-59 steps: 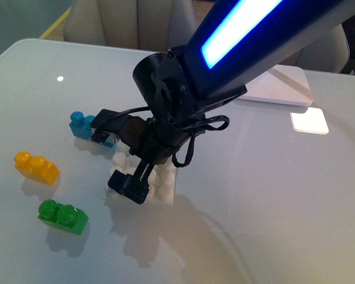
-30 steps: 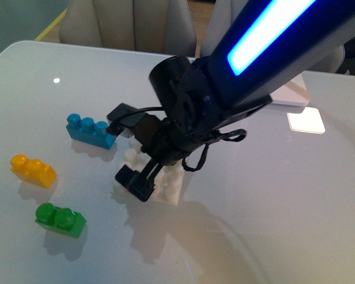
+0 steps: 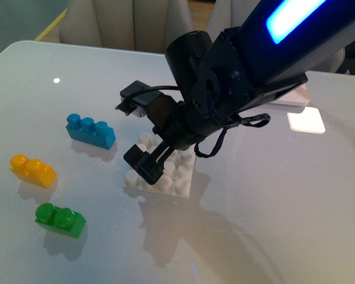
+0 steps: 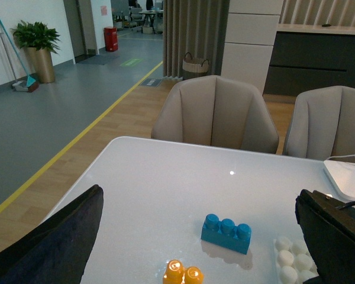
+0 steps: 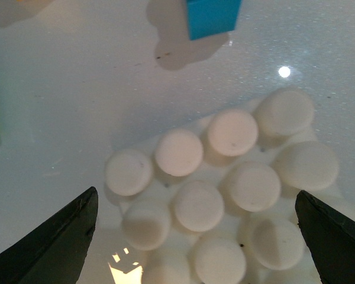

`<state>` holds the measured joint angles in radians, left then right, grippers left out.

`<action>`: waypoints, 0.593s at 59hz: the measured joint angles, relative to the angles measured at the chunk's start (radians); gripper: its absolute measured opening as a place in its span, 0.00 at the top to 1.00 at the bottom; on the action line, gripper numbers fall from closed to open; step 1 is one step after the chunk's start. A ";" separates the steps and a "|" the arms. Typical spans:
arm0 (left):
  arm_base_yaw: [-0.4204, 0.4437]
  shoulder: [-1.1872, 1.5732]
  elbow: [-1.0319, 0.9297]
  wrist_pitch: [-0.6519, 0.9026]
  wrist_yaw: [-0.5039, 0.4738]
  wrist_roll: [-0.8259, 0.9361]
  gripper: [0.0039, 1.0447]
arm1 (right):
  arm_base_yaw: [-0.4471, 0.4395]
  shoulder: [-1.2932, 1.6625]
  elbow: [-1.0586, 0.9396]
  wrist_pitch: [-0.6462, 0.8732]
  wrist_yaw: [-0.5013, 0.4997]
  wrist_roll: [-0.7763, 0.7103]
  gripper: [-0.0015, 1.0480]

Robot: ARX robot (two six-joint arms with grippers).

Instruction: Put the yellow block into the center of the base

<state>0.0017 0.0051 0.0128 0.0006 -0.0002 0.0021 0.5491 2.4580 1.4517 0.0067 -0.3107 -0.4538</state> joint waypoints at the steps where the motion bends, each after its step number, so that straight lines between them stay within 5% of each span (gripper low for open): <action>1: 0.000 0.000 0.000 0.000 0.000 0.000 0.07 | 0.002 -0.003 -0.007 0.010 -0.003 0.005 0.08; 17: 0.000 0.000 0.000 0.000 0.000 0.000 0.07 | -0.062 -0.205 -0.148 0.281 -0.026 0.206 0.08; 25: 0.000 0.000 0.000 0.000 0.000 0.000 0.07 | -0.117 -0.357 -0.312 0.536 0.014 0.398 0.08; 32: 0.000 0.000 0.000 0.000 0.000 0.000 0.07 | -0.180 -0.520 -0.529 0.790 0.158 0.578 0.08; 35: 0.000 0.000 0.000 0.000 0.001 0.000 0.07 | -0.185 -0.613 -0.671 0.982 0.417 0.554 0.18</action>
<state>0.0017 0.0051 0.0128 0.0006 0.0006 0.0021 0.3637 1.8446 0.7803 0.9890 0.1066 0.1001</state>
